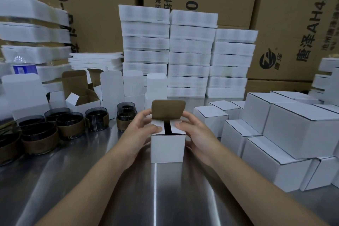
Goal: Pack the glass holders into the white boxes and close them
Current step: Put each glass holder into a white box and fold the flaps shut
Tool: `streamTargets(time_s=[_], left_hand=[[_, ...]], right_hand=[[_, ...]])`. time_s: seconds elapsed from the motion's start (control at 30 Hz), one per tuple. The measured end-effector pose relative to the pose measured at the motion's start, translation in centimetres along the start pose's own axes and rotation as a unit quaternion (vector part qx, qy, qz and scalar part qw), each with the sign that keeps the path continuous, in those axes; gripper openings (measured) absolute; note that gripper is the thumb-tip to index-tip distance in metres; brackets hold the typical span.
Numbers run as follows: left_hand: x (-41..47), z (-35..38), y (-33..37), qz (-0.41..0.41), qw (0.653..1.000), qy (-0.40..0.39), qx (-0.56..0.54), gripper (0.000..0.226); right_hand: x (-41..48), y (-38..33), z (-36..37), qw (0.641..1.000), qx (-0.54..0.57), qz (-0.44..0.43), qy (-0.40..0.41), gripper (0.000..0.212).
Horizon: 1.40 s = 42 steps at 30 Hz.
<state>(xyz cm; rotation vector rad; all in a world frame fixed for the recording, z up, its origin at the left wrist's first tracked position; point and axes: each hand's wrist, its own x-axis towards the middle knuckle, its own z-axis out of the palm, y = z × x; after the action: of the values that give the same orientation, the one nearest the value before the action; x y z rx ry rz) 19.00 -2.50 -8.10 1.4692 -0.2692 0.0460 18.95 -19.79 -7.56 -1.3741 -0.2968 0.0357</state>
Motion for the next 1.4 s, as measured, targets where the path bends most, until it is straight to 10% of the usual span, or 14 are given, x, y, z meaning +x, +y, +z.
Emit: streamTargets(time_s=[0.37, 1.07, 1.4], left_hand=[[-0.4, 0.4, 0.6, -0.021, 1.0, -0.007, 0.016, 0.011], [-0.6, -0.8, -0.3, -0.008, 0.988, -0.138, 0.064, 0.061], [-0.2, -0.7, -0.6, 0.005, 0.992, -0.106, 0.07, 0.047]], right_hand=[[0.3, 0.3, -0.5, 0.999, -0.043, 0.026, -0.001, 0.021], [0.1, 0.3, -1.8, 0.96, -0.252, -0.006, -0.119, 0.065], [0.2, 0.5, -1.9, 0.967, -0.228, -0.021, -0.111, 0.045]])
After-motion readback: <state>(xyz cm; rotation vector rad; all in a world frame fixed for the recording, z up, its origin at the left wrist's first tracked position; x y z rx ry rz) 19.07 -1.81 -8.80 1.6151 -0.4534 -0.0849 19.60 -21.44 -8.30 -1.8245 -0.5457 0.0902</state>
